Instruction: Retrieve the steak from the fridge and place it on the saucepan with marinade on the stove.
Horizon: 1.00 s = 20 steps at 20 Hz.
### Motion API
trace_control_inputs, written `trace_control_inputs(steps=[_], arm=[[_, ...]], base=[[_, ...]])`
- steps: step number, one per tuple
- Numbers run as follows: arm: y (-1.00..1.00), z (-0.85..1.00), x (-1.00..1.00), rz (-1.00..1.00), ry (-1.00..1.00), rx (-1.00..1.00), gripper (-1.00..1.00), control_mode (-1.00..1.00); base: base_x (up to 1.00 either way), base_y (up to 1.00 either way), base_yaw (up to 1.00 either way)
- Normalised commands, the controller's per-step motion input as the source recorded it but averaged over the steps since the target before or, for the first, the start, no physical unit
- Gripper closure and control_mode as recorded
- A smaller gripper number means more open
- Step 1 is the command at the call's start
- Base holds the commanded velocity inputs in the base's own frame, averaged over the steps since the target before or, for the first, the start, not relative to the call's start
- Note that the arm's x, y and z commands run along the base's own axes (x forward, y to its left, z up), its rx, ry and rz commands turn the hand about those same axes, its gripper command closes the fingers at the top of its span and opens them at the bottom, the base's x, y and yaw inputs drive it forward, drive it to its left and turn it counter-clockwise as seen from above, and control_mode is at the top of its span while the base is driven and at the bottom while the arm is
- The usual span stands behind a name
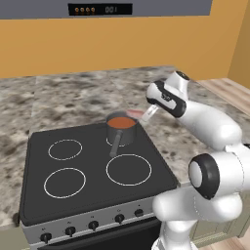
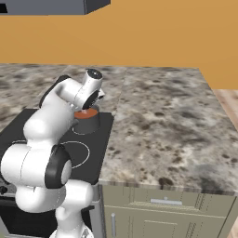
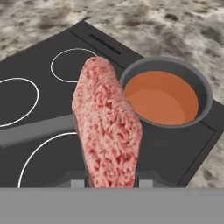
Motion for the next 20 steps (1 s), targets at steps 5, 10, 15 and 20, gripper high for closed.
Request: trace_control_inputs(steps=[5,10,15,20], arm=[[0.14,-0.05,0.29,0.0,0.0,0.0,1.0,-1.0],[0.04,-0.07,0.28,0.0,0.0,0.0,1.0,-1.0],[0.04,-0.15,0.24,0.0,0.0,0.0,1.0,-1.0],[0.07,-0.19,0.23,0.0,0.0,0.0,1.0,-1.0]], base=[[0.0,0.0,0.0],[0.0,0.0,0.0],[0.0,0.0,0.0],[0.0,0.0,0.0]])
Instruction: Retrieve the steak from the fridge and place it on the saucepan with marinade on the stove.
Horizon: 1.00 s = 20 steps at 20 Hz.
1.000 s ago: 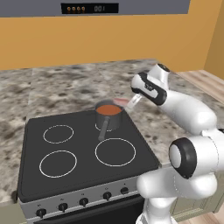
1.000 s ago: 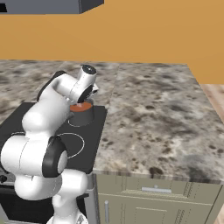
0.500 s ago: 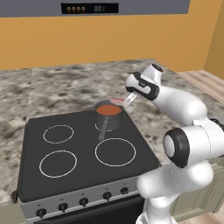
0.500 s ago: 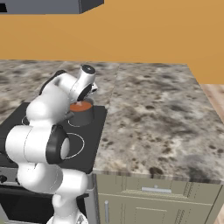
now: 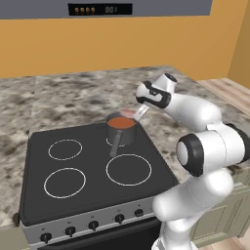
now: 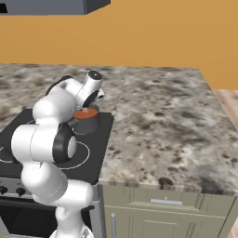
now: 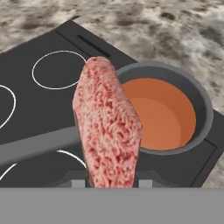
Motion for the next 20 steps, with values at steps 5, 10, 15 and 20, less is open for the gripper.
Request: trace_control_inputs(steps=[5,10,15,20], arm=[[0.13,-0.13,0.27,0.0,0.0,0.0,1.0,-1.0],[0.09,-0.06,0.19,0.0,0.0,0.0,1.0,-1.0],[0.0,-0.15,0.07,0.0,0.0,0.0,1.0,-1.0],[0.0,-0.21,0.0,0.0,0.0,0.0,1.0,-1.0]], base=[[0.0,0.0,0.0],[0.0,0.0,0.0],[0.0,0.0,0.0],[0.0,0.0,0.0]])
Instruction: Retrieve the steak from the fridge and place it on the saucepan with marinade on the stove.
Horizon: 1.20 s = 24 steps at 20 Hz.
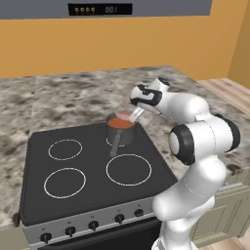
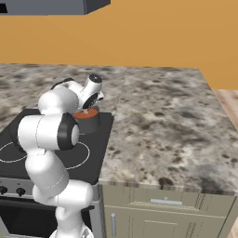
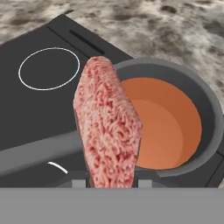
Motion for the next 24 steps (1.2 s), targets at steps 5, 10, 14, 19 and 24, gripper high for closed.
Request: trace_control_inputs(steps=[5,10,14,19,24], arm=[[0.05,-0.04,0.01,0.0,0.0,0.0,1.0,-1.0],[0.13,0.0,0.0,0.0,0.0,0.0,1.0,-1.0],[0.09,-0.01,0.0,0.0,0.0,0.0,1.0,-1.0],[0.0,-0.02,0.1,0.0,0.0,0.0,1.0,-1.0],[0.0,-0.04,0.22,0.0,0.0,0.0,1.0,-1.0]], base=[[0.0,0.0,0.0],[0.0,0.0,0.0],[0.0,0.0,0.0],[0.0,0.0,0.0],[0.0,0.0,0.0]])
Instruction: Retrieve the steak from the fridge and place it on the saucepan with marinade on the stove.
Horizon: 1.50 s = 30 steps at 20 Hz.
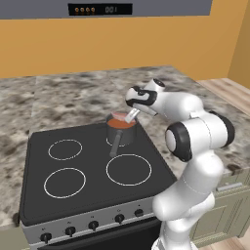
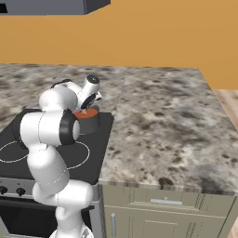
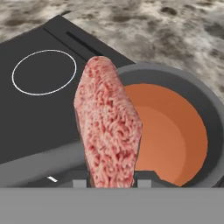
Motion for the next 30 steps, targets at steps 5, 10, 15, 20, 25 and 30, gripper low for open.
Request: trace_control_inputs(steps=[5,10,15,20,25,30], arm=[[0.0,-0.09,0.19,0.0,0.0,0.0,1.0,-1.0],[0.0,-0.18,0.18,0.0,0.0,0.0,1.0,-1.0],[0.0,-0.16,0.14,0.0,0.0,0.0,1.0,-1.0],[0.0,-0.02,0.06,0.0,0.0,0.0,1.0,-1.0],[0.0,0.0,0.0,0.0,-0.01,0.0,1.0,-1.0],[0.0,-0.06,0.05,0.0,-0.03,0.0,1.0,-1.0]], base=[[0.0,0.0,0.0],[0.0,0.0,0.0],[0.0,0.0,0.0],[0.0,0.0,0.0],[0.0,0.0,0.0],[0.0,0.0,0.0]])
